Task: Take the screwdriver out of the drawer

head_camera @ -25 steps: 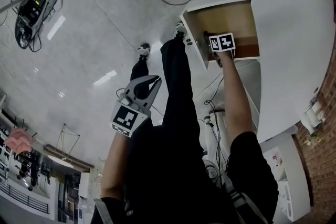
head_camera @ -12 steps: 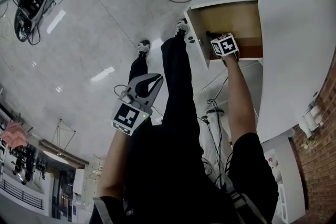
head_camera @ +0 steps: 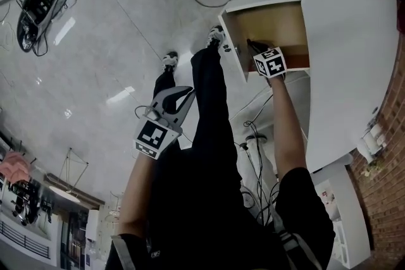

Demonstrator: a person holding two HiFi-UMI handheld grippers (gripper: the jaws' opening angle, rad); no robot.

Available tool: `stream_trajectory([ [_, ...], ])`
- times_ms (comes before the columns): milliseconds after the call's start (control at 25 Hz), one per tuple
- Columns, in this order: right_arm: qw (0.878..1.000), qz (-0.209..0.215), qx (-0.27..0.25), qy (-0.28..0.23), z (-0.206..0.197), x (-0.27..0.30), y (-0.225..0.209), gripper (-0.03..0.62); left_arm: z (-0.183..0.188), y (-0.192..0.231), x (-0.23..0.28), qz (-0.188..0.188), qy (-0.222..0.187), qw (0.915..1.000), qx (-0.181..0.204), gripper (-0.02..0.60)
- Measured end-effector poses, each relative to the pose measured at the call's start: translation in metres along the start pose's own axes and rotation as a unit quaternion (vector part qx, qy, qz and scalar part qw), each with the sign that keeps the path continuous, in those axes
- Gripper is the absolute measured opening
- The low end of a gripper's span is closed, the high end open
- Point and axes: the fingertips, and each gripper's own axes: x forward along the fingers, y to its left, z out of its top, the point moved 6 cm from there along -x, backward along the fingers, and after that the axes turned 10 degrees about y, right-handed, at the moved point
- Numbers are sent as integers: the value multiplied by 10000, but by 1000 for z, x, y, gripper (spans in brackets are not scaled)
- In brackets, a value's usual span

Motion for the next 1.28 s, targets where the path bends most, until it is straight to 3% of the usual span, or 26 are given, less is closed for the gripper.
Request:
stream_trajectory([
  [680,9906,-519,370,-1207,11,-137,93,112,41,-29,-69,-423,-147,9956,824,23],
  [1040,9777,-729,765,-1813,-31,-212,170,110,51,-70,-118,-771,-236,9863,1436,23],
  [1280,9616,-1096,1019,-2301,-60,-248,222,110,49,-80,-144,-926,-404,9769,1886,23],
])
